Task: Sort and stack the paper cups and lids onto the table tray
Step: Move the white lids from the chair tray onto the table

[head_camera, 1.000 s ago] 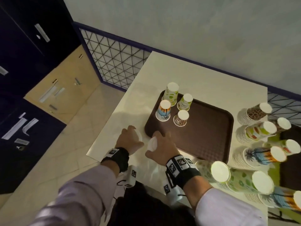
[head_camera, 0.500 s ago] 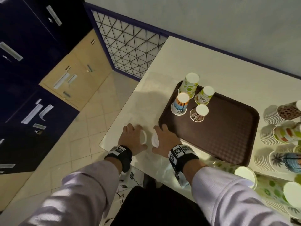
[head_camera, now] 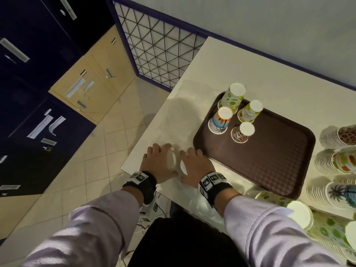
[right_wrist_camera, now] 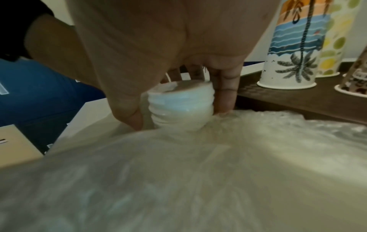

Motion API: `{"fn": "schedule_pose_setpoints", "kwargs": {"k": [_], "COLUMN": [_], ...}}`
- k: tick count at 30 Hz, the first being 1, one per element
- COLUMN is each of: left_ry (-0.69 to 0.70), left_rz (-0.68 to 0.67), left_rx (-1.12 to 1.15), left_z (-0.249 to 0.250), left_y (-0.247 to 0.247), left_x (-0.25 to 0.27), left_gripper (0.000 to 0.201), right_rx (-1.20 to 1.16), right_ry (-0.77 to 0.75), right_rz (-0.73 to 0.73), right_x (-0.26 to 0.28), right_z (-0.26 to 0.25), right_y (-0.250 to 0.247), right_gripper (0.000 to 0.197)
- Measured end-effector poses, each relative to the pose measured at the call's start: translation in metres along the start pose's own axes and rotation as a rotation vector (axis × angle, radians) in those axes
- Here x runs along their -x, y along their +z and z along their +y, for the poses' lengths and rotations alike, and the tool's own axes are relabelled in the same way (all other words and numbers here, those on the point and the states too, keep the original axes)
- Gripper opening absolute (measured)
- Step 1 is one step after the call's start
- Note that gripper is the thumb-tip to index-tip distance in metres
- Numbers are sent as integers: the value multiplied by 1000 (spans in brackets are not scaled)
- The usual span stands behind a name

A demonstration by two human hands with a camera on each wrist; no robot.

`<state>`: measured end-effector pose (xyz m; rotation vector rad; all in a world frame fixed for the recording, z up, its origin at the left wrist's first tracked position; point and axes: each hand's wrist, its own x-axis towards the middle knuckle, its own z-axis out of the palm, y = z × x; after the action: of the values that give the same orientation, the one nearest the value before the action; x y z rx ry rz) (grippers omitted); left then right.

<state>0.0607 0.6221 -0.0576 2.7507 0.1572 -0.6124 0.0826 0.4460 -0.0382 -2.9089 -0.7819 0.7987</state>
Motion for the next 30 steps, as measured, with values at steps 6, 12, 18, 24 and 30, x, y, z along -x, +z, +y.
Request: {"fn": "schedule_pose_setpoints", "kwargs": {"k": [6, 12, 18, 24, 30], "left_ry": [24, 35, 74, 215, 378], "left_rz": [22, 53, 202, 383, 437], "left_rx": [60, 52, 64, 326, 583], "left_z": [2, 3, 10, 39, 110], "left_y": [2, 2, -14, -63, -127], "left_x": [4, 8, 23, 52, 87], "left_gripper": [80, 84, 90, 61, 18], "right_rx": [-77, -46, 20, -131, -358], "right_ry": [57, 70, 88, 132, 218], "right_rz": [64, 77, 112, 277, 508], "right_x": [3, 7, 28, 91, 176], "right_z": [-4, -7, -16, -21, 0], "right_y": [6, 7, -7, -62, -109], "right_gripper": [66, 76, 87, 56, 14]}}
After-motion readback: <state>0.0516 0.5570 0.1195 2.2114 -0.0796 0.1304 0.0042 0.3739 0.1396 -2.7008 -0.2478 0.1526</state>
